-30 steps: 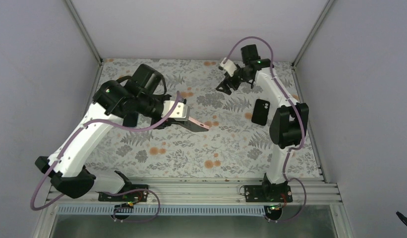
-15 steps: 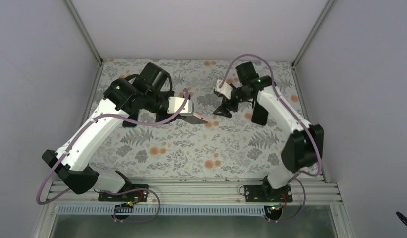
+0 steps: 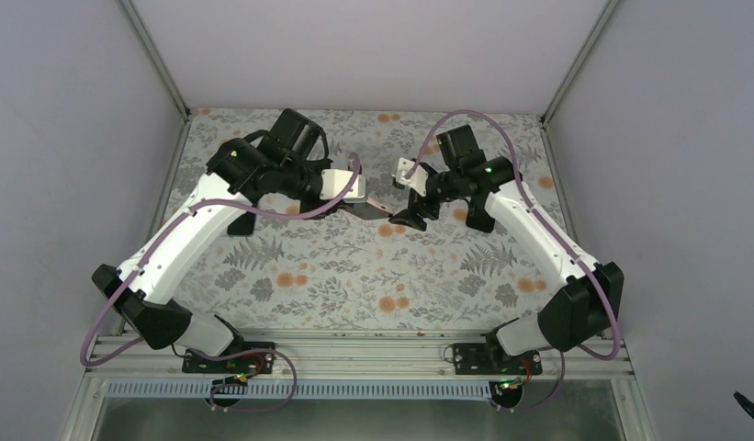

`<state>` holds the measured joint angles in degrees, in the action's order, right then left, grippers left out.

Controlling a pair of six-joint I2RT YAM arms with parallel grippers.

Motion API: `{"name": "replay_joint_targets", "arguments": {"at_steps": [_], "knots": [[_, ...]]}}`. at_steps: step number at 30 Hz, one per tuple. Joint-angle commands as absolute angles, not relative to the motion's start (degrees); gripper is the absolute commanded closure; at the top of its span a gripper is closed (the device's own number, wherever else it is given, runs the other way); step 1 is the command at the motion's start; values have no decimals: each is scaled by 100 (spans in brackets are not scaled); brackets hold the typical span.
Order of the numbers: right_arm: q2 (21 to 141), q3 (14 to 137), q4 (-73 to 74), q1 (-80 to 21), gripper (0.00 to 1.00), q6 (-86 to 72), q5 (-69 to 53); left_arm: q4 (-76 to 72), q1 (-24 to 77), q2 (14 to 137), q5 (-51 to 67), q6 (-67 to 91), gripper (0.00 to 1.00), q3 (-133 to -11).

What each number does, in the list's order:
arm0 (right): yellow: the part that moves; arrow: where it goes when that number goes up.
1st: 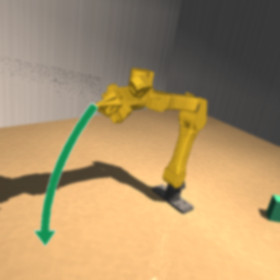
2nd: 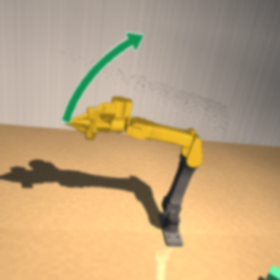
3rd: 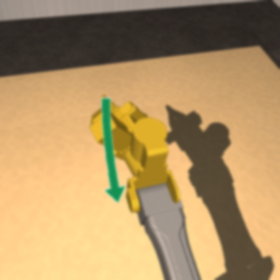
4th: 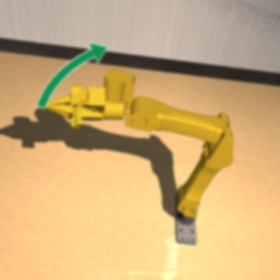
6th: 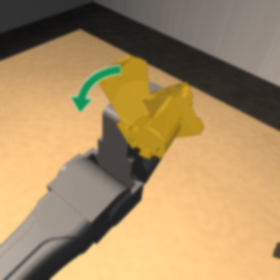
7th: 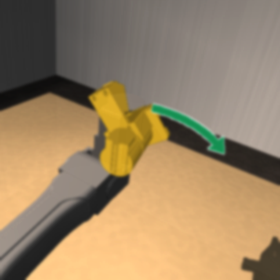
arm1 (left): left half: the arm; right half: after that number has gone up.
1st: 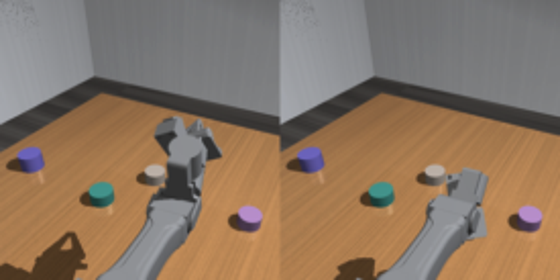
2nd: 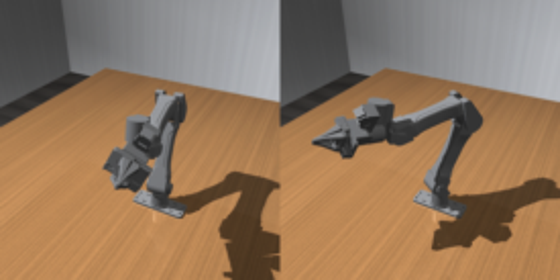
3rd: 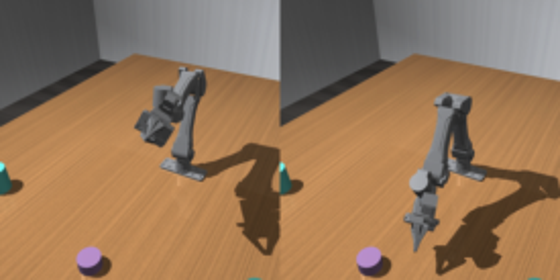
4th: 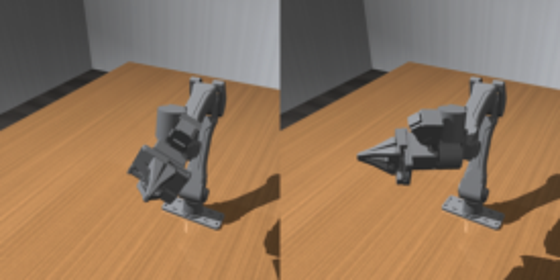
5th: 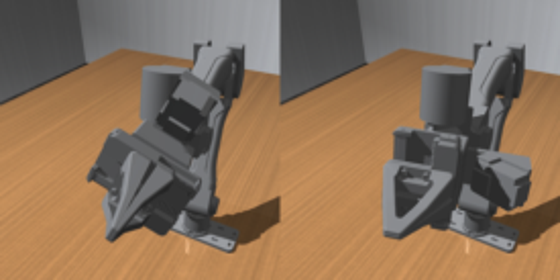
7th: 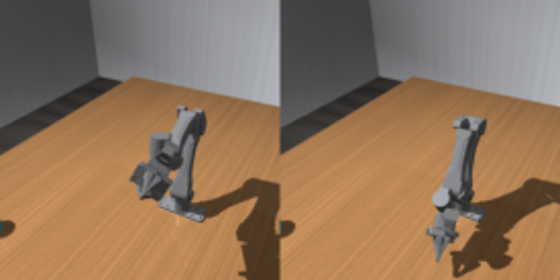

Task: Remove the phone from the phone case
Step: Remove the phone case from the phone.

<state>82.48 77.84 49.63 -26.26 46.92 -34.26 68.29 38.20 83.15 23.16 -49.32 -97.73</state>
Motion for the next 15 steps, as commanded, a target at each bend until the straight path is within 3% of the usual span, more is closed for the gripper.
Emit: {"name": "replay_joint_targets", "arguments": {"at_steps": [1,15], "knots": [[8332,7747,4696,-2707,2,4551,-3510,6635,3808,8298,2840,-4864,98,-10117],[9222,8871,4660,-2609,1,4729,-2781,7625,3810,8421,3124,-5223,98,-10217]]}}
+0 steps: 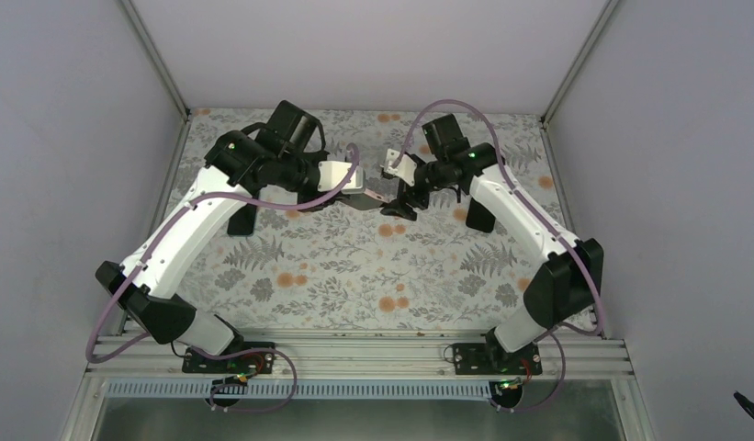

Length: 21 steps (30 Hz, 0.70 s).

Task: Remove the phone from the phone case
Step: Remove the phone case from the phone.

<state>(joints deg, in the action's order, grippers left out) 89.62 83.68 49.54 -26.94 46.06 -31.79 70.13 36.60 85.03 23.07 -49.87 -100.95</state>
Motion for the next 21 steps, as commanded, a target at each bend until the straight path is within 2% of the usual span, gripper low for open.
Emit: {"name": "replay_joint_targets", "arguments": {"at_steps": [1,9,21], "knots": [[9307,8981,4756,-2596,1,4809,-2780,7670,3814,8407,3095,-5244,98,-10220],[9868,9407,4736,-2439,1,4965,-2290,7778,3814,8242,2892,-5295,98,-10213],[9992,9465,4334,-1967,0,4650,-1852,7770,3806,8171,2812,-5325,98,-10191]]}}
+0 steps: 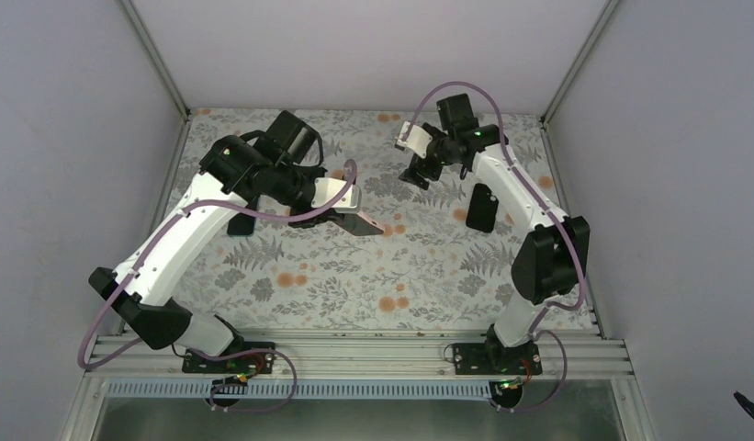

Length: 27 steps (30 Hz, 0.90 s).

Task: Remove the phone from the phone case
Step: Remove the phone case from the phone.

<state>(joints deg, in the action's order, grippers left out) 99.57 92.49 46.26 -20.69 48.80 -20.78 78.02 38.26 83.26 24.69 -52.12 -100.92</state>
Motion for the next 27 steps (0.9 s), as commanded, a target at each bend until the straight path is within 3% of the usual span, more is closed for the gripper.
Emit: {"name": "replay_joint_targets", "arguments": {"at_steps": [1,6,20,27], "knots": [[10006,9447,4364,-1949,0,4637,-1894,7765,3806,8174,2814,-5326,98,-10176],[9681,9099,5022,-2043,0,5028,-2729,7572,3803,8144,2769,-5260,98,-10020],[7496,7284,4743,-2680,4,4633,-3558,6961,3779,8174,2768,-5019,98,-9924],[7278,7116,4707,-2673,4,4544,-3781,6852,3777,8267,2884,-4927,98,-10060]]}}
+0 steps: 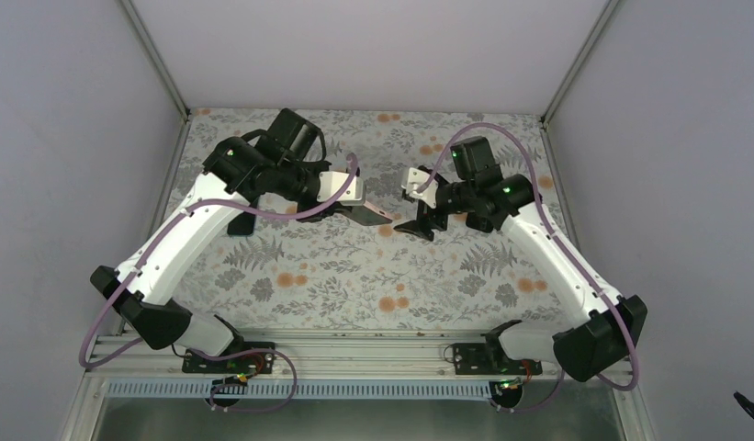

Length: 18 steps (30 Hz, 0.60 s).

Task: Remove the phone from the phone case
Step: Remove the phone case from the phone.

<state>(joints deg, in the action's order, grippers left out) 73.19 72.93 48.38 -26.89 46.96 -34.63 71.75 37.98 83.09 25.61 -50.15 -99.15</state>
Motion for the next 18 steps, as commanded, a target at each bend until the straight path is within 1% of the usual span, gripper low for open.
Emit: {"name": "replay_joint_targets", "arguments": {"at_steps": [1,8,18], "knots": [[7259,7078,4619,-2678,4,4503,-3749,6854,3771,8290,2898,-4915,98,-10082],[7169,6937,4148,-2666,5,4347,-3427,6891,3779,8324,2908,-4939,98,-10108],[7209,6963,3871,-2612,5,4284,-3214,6872,3773,8270,2918,-4957,98,-10003]]}}
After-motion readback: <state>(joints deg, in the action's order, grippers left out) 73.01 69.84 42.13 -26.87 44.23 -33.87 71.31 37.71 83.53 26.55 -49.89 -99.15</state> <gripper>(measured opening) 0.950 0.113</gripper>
